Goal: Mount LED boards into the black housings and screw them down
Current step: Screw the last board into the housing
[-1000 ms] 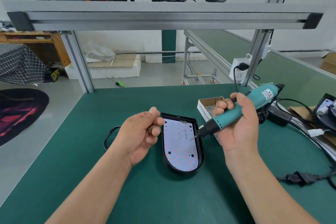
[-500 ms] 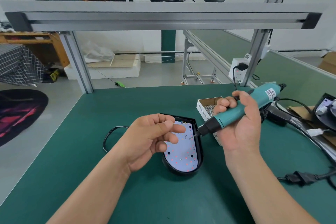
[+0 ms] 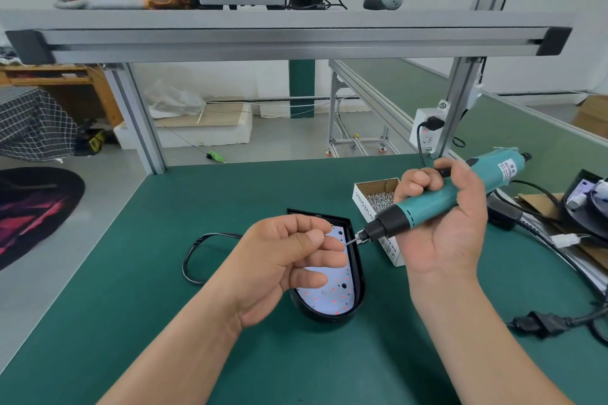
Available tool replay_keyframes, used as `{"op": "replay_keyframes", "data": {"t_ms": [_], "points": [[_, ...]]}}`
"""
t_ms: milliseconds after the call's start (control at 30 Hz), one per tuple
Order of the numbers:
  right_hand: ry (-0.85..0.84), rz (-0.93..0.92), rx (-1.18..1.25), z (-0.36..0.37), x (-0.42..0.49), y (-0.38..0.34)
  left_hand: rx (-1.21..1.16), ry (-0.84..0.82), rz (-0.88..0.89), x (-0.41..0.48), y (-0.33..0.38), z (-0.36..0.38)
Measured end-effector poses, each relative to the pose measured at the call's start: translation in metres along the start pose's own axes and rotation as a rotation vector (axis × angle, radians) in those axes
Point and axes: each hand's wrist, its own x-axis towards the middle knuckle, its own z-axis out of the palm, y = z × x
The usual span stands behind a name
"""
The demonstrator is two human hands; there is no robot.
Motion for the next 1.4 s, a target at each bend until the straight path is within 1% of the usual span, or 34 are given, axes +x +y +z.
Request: {"op": "replay_keyframes", "data": {"t_ms": [100, 267, 433, 567, 933, 1233, 1400], "points": [[-0.001, -0.013, 0.027, 0.003, -0.001, -0.004, 0.019, 0.019, 0.0, -0.001, 0.0, 0.003], [-0.026, -0.004, 0.007, 0.009, -0.006, 0.003, 0.089, 0.004, 0.02, -0.003, -0.002, 0.012], [-0.04, -0.012, -0.001, 0.011, -0.008, 0.003, -0.029, 0.001, -0.024, -0.003, -0.002, 0.015], [-0.018, -0.023, -0.003, 0.011, -0.007, -0.001, -0.092, -0.007, -0.061, -0.004, -0.001, 0.015], [-0.042, -0.026, -0.039, 0.009, -0.007, 0.0, -0.151, 0.01, -0.088, -0.003, -0.003, 0.016], [-0.067, -0.025, -0.075, 0.008, -0.006, 0.001, -0.126, 0.032, -0.07, -0.004, -0.001, 0.018], [-0.139, -0.037, -0.141, 0.008, -0.009, -0.001, -0.041, 0.109, -0.002, -0.004, -0.002, 0.021]]}}
